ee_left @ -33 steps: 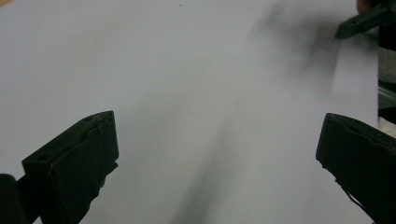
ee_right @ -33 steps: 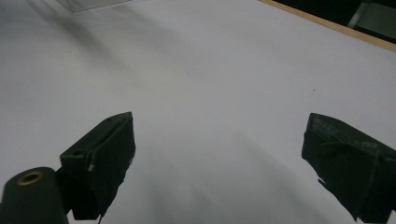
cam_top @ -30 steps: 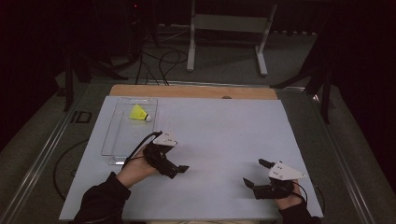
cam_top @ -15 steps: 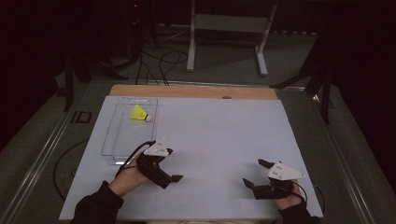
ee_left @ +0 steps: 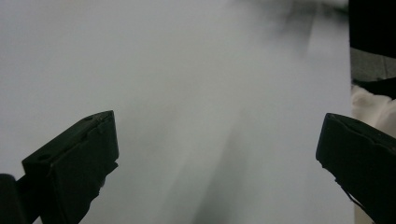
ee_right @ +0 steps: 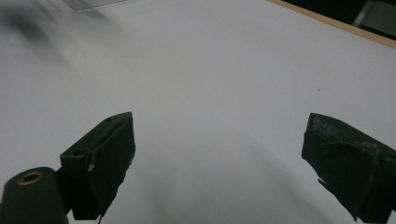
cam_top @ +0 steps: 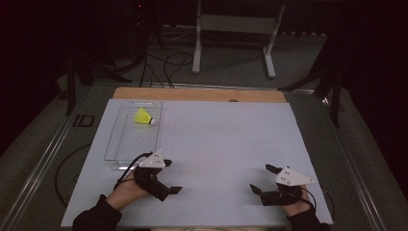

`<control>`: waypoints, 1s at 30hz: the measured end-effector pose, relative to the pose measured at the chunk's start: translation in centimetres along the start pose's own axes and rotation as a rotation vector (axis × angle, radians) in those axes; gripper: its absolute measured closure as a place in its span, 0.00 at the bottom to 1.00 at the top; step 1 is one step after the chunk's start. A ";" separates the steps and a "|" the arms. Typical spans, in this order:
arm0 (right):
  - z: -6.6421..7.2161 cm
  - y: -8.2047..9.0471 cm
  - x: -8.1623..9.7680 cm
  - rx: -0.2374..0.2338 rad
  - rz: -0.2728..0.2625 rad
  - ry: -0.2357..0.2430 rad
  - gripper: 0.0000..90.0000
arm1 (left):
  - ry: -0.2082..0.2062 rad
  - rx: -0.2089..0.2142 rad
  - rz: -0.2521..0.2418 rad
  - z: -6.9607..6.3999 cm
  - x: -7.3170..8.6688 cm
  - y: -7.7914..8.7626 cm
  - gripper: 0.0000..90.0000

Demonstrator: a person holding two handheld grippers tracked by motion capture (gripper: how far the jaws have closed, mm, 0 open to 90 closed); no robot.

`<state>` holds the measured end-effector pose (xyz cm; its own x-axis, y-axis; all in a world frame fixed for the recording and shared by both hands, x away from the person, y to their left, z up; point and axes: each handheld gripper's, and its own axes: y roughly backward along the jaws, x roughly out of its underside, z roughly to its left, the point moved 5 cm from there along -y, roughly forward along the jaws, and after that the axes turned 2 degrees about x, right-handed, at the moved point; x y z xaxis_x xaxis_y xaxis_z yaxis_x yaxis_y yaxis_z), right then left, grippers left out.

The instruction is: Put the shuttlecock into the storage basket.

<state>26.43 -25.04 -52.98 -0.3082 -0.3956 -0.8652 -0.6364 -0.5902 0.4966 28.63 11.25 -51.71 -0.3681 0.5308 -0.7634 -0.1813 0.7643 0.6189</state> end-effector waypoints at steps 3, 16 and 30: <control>0.0 0.0 0.0 -0.001 0.001 0.001 0.11 | 0.003 0.000 -0.012 -0.1 0.4 0.2 0.00; 0.0 0.0 0.1 -0.004 0.001 -0.001 0.11 | -0.009 0.002 -0.007 -0.3 2.8 0.5 0.00; 0.0 0.0 0.1 -0.008 0.001 -0.004 0.11 | 0.033 -0.083 -0.071 -0.1 4.3 0.9 0.00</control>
<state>26.38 -25.06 -53.06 -0.3114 -0.3936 -0.8649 -0.6301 -0.5958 0.4980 26.74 14.19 -54.38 -0.3815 0.4633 -0.7999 -0.2825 0.7655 0.5781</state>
